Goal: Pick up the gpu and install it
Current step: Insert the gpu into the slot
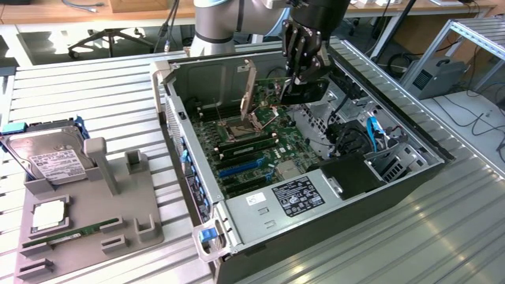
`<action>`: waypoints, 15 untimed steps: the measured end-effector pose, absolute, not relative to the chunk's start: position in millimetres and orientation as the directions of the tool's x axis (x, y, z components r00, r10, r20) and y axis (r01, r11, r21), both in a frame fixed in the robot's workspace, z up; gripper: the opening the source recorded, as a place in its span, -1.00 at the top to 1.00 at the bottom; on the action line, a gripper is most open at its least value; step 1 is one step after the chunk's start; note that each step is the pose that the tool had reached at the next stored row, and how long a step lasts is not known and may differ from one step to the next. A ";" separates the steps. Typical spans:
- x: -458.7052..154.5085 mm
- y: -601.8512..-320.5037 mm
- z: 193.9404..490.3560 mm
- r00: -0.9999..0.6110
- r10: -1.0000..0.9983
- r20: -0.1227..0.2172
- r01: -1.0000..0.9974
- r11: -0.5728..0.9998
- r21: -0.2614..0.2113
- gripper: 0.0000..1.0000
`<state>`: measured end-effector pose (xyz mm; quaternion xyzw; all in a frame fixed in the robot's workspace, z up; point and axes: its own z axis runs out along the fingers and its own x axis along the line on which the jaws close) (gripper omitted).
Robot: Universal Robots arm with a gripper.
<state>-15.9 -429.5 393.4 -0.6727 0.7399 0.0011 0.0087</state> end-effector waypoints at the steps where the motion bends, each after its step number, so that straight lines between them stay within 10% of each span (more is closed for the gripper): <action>1: -15.9 -429.5 393.4 -0.093 -0.996 -0.014 -0.996 0.093 -0.010 0.47; 15: -15.8 -429.5 393.3 -0.066 -0.998 -0.013 -0.998 0.066 -0.010 0.47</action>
